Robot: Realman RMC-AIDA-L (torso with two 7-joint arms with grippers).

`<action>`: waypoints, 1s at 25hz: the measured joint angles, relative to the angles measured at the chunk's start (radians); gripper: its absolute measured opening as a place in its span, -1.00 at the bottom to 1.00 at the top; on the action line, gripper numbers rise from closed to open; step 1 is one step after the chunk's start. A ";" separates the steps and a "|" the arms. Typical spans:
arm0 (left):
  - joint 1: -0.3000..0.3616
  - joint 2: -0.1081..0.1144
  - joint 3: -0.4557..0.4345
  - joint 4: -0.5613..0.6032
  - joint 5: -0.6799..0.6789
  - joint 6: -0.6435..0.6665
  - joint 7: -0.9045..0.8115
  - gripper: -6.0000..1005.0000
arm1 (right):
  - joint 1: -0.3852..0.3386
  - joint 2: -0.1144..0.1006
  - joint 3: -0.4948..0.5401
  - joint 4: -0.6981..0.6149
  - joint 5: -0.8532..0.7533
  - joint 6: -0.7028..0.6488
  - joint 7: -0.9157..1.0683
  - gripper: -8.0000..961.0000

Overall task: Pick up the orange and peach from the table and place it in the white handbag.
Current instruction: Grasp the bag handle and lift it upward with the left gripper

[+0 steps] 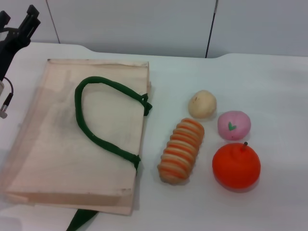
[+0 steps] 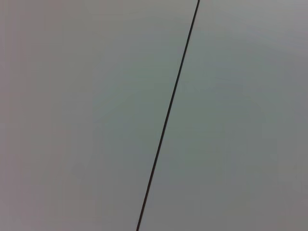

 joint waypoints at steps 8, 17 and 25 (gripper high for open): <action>-0.002 0.000 0.000 0.000 0.000 0.005 0.000 0.78 | 0.000 0.000 0.000 0.000 0.000 0.002 -0.003 0.83; -0.010 0.002 0.020 0.001 0.043 0.011 -0.073 0.78 | -0.001 -0.001 0.000 -0.005 -0.001 0.002 -0.004 0.82; -0.037 0.028 0.124 0.168 0.266 0.027 -0.598 0.78 | -0.003 -0.003 0.000 -0.005 -0.001 0.004 -0.005 0.80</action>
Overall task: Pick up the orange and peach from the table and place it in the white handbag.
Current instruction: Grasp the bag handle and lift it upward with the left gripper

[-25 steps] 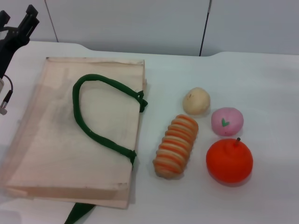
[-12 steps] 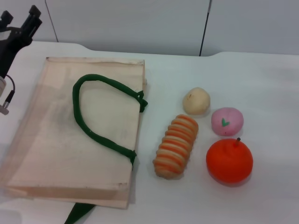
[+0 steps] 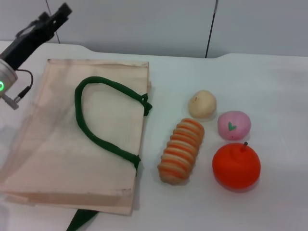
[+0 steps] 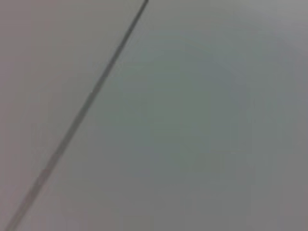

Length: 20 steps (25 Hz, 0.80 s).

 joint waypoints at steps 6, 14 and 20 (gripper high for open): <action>0.004 -0.008 0.110 0.257 0.221 -0.012 -0.485 0.77 | -0.001 0.000 0.000 0.000 0.000 0.014 0.000 0.79; -0.018 -0.029 0.199 0.482 0.563 0.036 -0.871 0.76 | -0.001 -0.001 0.000 -0.002 0.002 0.025 0.001 0.78; -0.073 -0.025 0.204 0.528 0.779 0.012 -1.008 0.61 | -0.001 -0.003 0.000 -0.007 0.002 0.025 0.000 0.77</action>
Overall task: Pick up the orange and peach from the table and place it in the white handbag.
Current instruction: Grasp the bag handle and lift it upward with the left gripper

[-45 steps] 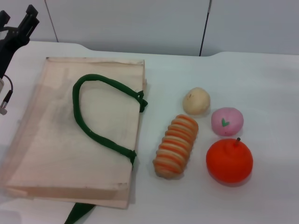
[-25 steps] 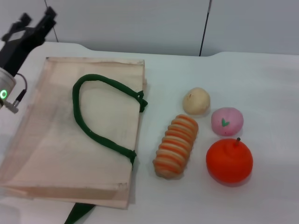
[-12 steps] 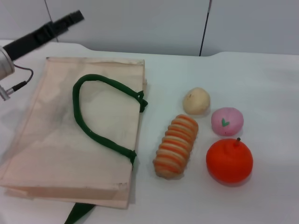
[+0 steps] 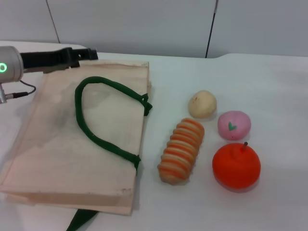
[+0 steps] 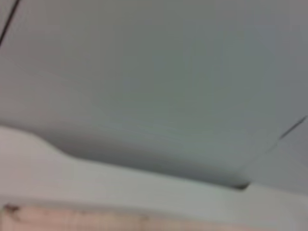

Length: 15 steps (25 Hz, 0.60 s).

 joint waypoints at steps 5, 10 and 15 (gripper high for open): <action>-0.031 0.016 0.000 0.046 0.165 -0.054 -0.115 0.52 | 0.000 -0.001 0.000 -0.007 0.000 0.019 0.000 0.76; -0.068 0.040 0.001 0.054 0.313 -0.116 -0.197 0.52 | 0.001 -0.002 0.004 -0.009 0.001 0.024 0.000 0.76; -0.100 0.041 0.002 0.046 0.409 -0.118 -0.220 0.52 | 0.003 -0.002 0.006 -0.010 0.002 0.024 0.000 0.75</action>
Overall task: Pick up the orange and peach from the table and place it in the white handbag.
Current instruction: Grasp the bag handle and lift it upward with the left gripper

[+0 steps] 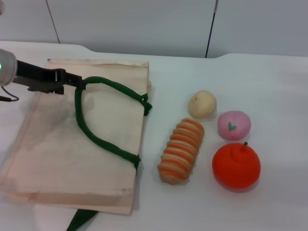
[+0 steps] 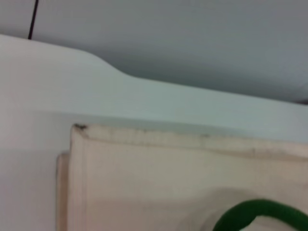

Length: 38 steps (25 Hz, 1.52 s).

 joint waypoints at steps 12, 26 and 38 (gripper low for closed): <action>-0.044 -0.012 0.000 -0.117 0.000 0.122 0.085 0.52 | 0.006 0.000 0.003 0.004 0.002 0.000 0.004 0.73; -0.060 -0.013 0.000 -0.187 0.010 0.168 0.110 0.46 | 0.008 0.000 -0.001 0.007 0.002 0.000 0.001 0.71; -0.053 -0.018 0.000 -0.187 0.007 0.187 0.110 -0.38 | 0.008 0.000 -0.003 0.008 0.002 0.000 0.001 0.69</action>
